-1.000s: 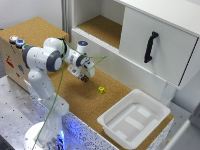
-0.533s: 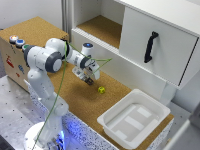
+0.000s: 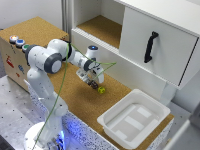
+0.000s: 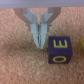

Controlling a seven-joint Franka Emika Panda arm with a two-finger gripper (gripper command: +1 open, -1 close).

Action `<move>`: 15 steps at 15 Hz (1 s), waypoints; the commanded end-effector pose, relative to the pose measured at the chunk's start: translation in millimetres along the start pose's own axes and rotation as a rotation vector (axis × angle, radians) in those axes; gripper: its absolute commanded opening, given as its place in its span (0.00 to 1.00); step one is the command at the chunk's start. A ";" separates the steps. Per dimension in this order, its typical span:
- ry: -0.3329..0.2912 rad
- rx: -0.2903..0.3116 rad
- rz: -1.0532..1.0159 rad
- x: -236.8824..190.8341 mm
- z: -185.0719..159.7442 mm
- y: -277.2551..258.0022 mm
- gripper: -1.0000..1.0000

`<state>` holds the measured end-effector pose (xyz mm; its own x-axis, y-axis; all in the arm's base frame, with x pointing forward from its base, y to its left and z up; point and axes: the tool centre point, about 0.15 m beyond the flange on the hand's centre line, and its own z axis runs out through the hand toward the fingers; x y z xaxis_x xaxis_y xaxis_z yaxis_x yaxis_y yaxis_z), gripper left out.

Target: Push the purple block towards the right

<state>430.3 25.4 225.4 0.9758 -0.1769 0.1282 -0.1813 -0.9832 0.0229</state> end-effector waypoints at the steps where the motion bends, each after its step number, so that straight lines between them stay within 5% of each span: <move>1: 0.087 -0.097 0.017 -21.5 -67.5 3.2 1.00; 9: 0.021 -0.130 0.050 -19.3 -32.0 44.5 1.00; 15: -0.017 -0.068 0.022 -15.7 17.9 41.6 1.00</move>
<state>390.7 -6.8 252.9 0.9665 -0.2209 0.1308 -0.2343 -0.9672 0.0980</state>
